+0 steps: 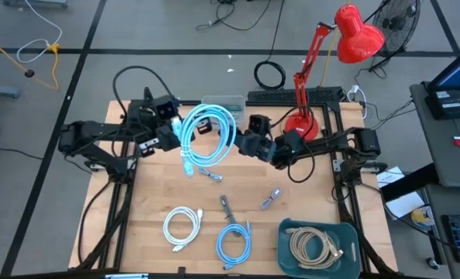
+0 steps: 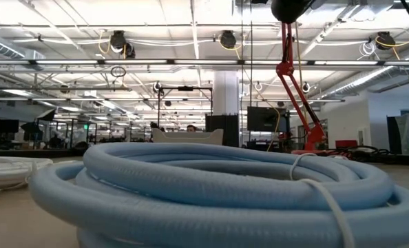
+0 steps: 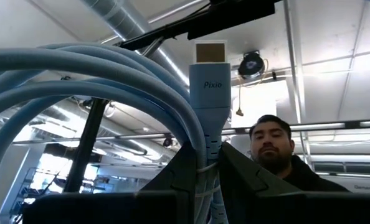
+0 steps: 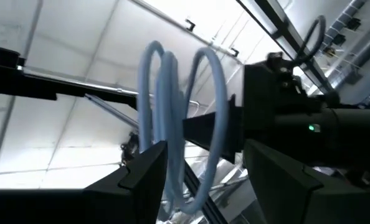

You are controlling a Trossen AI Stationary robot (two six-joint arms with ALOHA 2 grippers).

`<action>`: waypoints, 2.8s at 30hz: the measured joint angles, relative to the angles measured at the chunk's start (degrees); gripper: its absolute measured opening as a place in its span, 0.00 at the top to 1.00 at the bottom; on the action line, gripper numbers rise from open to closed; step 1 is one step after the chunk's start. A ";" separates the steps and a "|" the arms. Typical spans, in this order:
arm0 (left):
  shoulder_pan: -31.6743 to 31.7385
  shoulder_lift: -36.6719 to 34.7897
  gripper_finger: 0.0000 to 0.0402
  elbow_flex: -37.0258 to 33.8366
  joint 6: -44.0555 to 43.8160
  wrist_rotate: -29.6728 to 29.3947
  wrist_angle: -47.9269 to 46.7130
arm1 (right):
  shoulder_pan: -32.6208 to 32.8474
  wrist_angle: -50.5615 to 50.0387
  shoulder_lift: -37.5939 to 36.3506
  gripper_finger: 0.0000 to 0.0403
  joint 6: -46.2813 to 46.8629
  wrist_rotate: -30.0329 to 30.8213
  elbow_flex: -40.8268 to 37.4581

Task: Pick & Place USB Port
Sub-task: Put the blue hdmi cable into the blue bin

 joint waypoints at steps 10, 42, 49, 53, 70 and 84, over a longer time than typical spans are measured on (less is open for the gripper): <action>0.51 -0.94 0.89 0.09 -0.09 0.64 0.00 | 1.23 2.68 -0.07 0.48 -0.10 -2.83 0.00; 0.79 -2.64 0.88 -0.02 -1.46 0.60 0.30 | 1.54 -5.14 -1.91 0.18 2.82 3.28 -0.07; 0.79 -3.18 0.88 -0.02 -0.90 0.93 0.06 | 1.56 -8.21 -3.00 0.19 10.27 2.39 -0.07; 0.79 -3.18 0.88 -0.02 -0.52 1.03 -0.61 | 1.75 -9.84 -3.58 0.18 8.24 1.67 -0.07; 0.63 -2.96 0.88 -0.02 2.37 1.68 -4.54 | 3.07 -19.75 -4.48 0.19 0.97 3.31 4.39; -1.51 -2.98 0.88 -0.02 6.05 1.97 -10.88 | 3.07 -19.60 -4.52 0.23 1.50 3.23 4.42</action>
